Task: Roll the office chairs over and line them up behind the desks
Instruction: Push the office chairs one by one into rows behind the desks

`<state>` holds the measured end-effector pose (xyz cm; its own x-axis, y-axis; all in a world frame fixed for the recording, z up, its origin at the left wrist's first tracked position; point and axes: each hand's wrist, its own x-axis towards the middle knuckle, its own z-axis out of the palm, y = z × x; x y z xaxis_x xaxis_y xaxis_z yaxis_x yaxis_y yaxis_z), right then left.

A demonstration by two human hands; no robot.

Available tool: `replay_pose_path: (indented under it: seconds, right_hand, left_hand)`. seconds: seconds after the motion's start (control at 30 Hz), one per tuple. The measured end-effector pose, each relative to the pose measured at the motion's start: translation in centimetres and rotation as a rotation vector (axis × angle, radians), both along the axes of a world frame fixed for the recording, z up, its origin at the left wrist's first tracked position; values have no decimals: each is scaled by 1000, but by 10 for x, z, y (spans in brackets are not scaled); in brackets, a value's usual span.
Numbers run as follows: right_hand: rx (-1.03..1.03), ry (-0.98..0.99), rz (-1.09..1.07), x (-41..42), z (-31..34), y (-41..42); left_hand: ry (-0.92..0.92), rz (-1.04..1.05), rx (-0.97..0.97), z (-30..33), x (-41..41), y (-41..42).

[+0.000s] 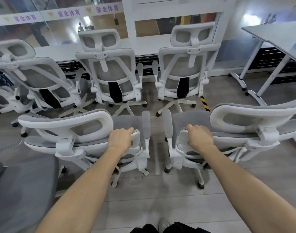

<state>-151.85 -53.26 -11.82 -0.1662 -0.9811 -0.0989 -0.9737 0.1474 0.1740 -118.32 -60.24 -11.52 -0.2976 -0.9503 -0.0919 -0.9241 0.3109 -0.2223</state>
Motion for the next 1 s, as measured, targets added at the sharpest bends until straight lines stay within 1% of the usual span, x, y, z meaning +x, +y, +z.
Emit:
replay_pose_path:
  seconds: [0.17, 0.33, 0.43, 0.53, 0.6, 0.67, 0.8, 1.0]
  right_hand:
    - [2, -17, 6, 1, 1, 1]
    - [0, -54, 17, 0, 0, -1]
    - [19, -152, -2, 0, 5, -11]
    - [-24, -270, 3, 2, 12, -30]
    - [-54, -328, 30, 4, 15, -49]
    - [-58, -377, 54, 6, 13, -71]
    - [24, -384, 69, 8, -13, -123]
    - [241, -406, 57, -1, -92, -205]
  left_hand:
    - [14, -6, 9, 1, 0, 0]
    - [36, 0, 67, 2, 0, -1]
    - [93, 50, 157, 6, -5, -8]
    - [225, 105, 183, 17, -13, -20]
    - [265, 81, 180, 25, -24, -32]
    - [261, 45, 181, 29, -36, -47]
    - [215, -5, 218, 16, -64, -91]
    - [128, -37, 407, -58, -109, -178]
